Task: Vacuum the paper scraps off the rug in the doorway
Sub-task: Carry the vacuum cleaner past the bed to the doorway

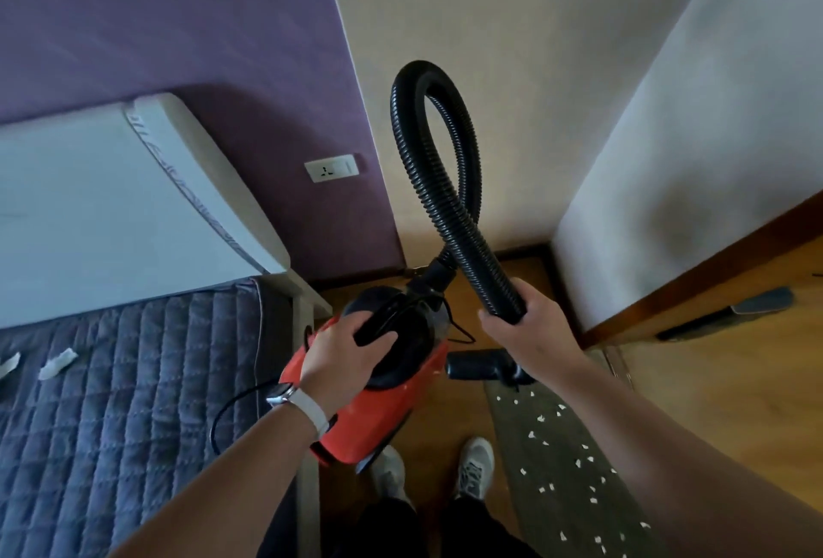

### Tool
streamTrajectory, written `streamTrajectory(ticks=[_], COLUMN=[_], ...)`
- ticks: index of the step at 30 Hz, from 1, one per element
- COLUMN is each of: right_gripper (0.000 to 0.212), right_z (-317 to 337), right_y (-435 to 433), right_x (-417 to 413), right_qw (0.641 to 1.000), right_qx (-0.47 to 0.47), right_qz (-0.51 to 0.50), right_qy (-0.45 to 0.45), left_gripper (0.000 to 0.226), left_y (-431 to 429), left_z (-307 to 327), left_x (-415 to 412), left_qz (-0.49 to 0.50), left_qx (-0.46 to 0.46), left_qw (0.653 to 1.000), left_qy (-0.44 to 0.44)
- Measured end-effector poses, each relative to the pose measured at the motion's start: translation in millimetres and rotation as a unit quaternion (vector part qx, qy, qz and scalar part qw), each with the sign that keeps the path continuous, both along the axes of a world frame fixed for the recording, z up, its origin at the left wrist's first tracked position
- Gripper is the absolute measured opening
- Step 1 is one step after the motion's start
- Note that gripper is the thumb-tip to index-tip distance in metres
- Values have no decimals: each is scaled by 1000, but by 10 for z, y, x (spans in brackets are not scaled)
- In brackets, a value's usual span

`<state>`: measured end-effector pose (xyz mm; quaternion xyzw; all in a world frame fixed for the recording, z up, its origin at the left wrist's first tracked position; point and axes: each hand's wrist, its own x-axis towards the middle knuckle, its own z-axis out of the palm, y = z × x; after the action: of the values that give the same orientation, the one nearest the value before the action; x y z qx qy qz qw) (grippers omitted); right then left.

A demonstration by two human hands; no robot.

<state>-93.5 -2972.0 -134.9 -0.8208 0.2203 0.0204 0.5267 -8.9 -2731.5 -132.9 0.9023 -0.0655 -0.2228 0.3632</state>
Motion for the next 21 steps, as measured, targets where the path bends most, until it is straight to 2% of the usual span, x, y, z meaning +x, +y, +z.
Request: streamTrajectory(ticks=[2,5,9,14,21], right_gripper=[18,19,13,12,21], right_z=[-62,-207,-672,-1738,-3335], right_y=[-47,-119,-296,-521,-622], right_x=[153,370,701,1002,1092], right_qw=[1000,1000,999,999,999], right_qx=[-9,-17,-22,-14,-5], right_qz=[9,-1,-20,-43,-49], right_qy=[7,15,11,23,-2], left_gripper=[14,3,11,6,8], left_y=[-89,-202,-437,-675,-903], left_z=[-129,-410,-980,-2164,-4026], left_x=[175,426,833,1166,1359], left_qz=[4,-10,-28,-41,-68], left_qx=[0,6,12,-9,-16], left_qw=[1000,999,999,998,997], left_qy=[9,36,41,43,22])
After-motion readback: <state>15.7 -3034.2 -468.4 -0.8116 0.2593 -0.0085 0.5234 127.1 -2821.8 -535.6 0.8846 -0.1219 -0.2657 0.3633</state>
